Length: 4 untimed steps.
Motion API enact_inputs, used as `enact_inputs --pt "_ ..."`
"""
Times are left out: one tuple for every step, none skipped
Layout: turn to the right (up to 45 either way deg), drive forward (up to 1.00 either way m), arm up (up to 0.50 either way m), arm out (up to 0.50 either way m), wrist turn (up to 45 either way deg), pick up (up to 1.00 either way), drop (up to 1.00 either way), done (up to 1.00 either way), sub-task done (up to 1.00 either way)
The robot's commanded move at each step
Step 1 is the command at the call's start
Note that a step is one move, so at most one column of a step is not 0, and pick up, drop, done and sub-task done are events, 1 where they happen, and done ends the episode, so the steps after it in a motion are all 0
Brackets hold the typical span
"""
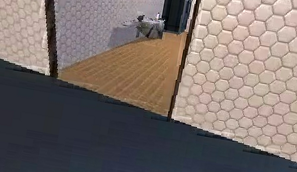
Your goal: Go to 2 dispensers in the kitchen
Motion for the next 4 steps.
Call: enact_inputs --pt "0.0 1.0 0.0 0.0 0.0 0.0 0.0 0.0 0.0" --pt "-6.0 0.0 0.0 0.0 0.0 0.0 0.0 0.0 0.0" --pt "0.0 0.65 0.0 0.0 0.0 0.0 0.0 0.0 0.0" --pt "3.0 0.0 0.0 0.0 0.0 0.0 0.0 0.0 0.0"
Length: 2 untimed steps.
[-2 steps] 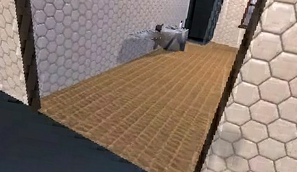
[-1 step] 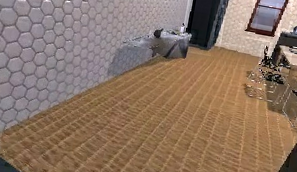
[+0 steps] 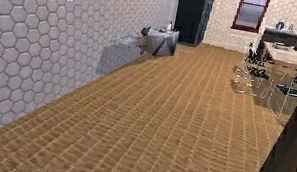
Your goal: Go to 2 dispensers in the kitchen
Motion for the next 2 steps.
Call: enact_inputs --pt "0.0 1.0 0.0 0.0 0.0 0.0 0.0 0.0 0.0" --pt "12.0 0.0 0.0 0.0 0.0 0.0 0.0 0.0 0.0"
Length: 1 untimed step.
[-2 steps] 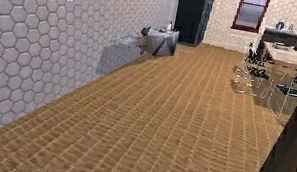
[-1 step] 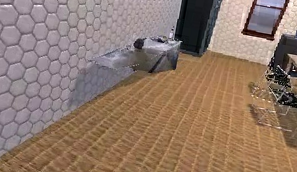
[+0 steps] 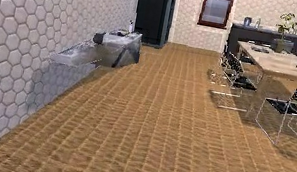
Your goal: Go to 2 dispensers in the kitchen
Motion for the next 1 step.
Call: enact_inputs --pt "0.0 0.05 0.0 0.0 0.0 0.0 0.0 0.0 0.0"
